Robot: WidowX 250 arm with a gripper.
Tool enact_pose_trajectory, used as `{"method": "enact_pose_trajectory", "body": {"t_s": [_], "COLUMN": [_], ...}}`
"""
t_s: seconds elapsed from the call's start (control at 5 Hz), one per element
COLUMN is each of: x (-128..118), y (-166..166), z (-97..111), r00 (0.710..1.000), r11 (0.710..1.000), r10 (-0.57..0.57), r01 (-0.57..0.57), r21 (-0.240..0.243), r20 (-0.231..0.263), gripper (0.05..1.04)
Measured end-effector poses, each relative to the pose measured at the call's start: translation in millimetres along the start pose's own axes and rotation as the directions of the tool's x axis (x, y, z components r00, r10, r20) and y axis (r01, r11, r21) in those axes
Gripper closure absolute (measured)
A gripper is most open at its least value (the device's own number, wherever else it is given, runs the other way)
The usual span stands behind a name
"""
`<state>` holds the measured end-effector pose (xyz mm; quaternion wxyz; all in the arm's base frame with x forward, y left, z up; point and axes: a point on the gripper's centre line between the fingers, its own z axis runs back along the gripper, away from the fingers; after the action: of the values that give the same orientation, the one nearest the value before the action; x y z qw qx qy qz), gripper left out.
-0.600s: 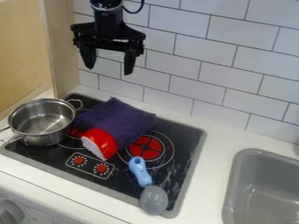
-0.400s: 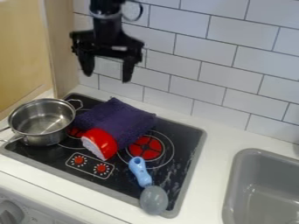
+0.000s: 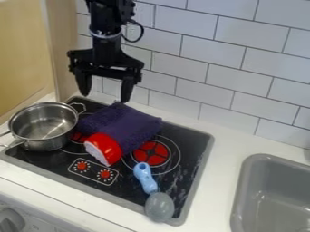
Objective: Put up the silver pot move thy right burner
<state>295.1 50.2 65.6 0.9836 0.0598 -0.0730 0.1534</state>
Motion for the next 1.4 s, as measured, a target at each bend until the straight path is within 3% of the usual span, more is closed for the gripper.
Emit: {"method": "enact_pose_trajectory", "body": {"t_s": [0.4,0.6,1.0,1.4], "x": [-17.9,-27.2,-28.1,-33.1], "y": [11.6,37.0,54.6,46.8], "z": [-12.1,-21.1,-34.7,-47.7], "r00": [0.999,0.995,0.993,0.991], "r11": [0.999,0.997,0.995,0.998], "r10": [-0.014,0.064,0.090,0.053], "r01": [0.016,-0.060,-0.085,-0.048], "r21": [0.035,0.052,0.059,0.048], "r20": [-0.051,-0.082,-0.078,-0.120], "gripper": [0.084,0.084,0.084,0.084]}}
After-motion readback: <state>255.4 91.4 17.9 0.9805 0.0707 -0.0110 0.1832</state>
